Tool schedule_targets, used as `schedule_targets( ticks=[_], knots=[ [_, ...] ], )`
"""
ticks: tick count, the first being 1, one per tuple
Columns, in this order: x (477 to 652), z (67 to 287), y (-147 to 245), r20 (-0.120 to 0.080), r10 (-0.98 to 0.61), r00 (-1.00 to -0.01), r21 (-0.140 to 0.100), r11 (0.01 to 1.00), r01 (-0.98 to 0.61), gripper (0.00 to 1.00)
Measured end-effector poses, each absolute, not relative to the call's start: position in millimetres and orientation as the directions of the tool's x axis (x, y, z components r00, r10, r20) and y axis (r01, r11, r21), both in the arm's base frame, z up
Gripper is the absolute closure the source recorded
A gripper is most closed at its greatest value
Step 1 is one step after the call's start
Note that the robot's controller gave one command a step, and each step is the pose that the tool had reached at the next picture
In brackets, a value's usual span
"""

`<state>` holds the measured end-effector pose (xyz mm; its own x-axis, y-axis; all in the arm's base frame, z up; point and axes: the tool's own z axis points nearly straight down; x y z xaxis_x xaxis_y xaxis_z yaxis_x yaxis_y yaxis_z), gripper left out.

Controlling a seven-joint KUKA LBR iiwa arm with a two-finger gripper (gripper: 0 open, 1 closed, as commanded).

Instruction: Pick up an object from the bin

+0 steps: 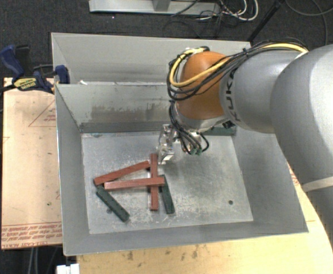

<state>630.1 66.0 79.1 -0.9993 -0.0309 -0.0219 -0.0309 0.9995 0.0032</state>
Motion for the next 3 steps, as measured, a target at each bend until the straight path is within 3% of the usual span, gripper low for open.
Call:
schedule_targets(
  ticks=[1, 2, 3],
  knots=[
    [630.1, 79, 66, -0.022, -0.031, -0.999, 0.003, 1.0, -0.031, 1.0],
    [588.6, 75, 66, -0.01, -0.269, -0.963, -0.002, 0.963, -0.269, 0.0],
    [588.7, 75, 66, -0.01, -0.269, -0.963, -0.002, 0.963, -0.269, 0.0]
  ],
)
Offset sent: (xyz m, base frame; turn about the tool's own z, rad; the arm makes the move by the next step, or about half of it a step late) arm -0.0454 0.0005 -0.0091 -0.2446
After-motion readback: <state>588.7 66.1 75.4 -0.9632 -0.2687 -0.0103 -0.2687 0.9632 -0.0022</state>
